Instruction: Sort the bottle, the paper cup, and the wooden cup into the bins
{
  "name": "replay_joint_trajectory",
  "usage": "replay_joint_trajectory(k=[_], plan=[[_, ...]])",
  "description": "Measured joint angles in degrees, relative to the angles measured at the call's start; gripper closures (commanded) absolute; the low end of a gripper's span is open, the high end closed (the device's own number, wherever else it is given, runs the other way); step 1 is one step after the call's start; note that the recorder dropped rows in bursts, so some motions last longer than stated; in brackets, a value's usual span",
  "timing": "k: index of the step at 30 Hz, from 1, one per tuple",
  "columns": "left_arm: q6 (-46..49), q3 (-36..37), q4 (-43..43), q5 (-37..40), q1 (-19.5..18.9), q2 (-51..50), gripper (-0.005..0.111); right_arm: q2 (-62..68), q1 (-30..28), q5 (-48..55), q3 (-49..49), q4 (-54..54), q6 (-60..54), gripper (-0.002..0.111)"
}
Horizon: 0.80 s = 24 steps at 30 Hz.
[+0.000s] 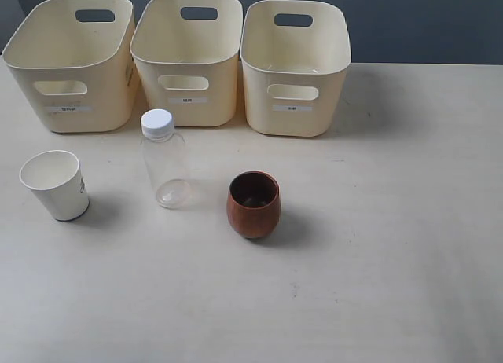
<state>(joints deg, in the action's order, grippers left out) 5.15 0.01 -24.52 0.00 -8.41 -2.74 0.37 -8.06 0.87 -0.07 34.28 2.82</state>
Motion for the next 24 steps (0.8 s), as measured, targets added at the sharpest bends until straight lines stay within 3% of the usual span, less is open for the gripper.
replay_joint_trajectory(k=[4, 13, 24], plan=[[-0.1, 0.0, -5.4, -0.6, 0.0, 0.0, 0.107, 0.0, 0.0, -0.5, 0.0, 11.4, 3.4, 0.070], [-0.1, 0.0, -6.7, -0.9, 0.0, 0.0, 0.107, 0.0, 0.0, -1.6, 0.0, 15.9, 4.0, 0.070], [-0.1, 0.0, -7.7, -2.2, 0.0, 0.0, 0.107, 0.0, 0.0, 5.3, 0.0, 21.7, 4.1, 0.070]])
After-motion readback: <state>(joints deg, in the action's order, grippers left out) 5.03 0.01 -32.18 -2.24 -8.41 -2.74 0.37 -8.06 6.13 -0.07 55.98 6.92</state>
